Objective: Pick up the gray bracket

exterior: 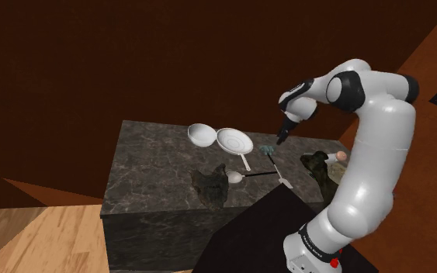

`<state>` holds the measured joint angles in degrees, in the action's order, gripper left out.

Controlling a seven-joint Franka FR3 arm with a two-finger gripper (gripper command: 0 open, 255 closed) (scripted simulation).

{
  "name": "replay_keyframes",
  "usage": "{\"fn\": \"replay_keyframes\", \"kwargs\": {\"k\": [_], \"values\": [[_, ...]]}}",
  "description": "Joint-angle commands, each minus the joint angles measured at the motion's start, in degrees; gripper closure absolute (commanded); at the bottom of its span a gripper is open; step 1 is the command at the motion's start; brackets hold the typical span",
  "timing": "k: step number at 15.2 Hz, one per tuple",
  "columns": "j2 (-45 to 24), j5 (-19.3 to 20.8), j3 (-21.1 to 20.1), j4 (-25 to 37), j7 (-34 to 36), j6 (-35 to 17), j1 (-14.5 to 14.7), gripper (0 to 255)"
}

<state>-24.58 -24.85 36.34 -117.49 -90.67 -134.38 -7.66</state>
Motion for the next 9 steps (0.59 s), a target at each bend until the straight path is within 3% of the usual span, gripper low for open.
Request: {"fn": "replay_keyframes", "kwargs": {"k": [1,8,9], "values": [[-4.97,-2.65,-2.01,4.15,-3.31,0.52,-3.16,0],[-21.29,-6.55,-7.68,21.28,-9.30,3.65,-12.67,0],[-21.60,-6.55,-7.79,21.66,-9.35,3.72,-12.85,0]]}}
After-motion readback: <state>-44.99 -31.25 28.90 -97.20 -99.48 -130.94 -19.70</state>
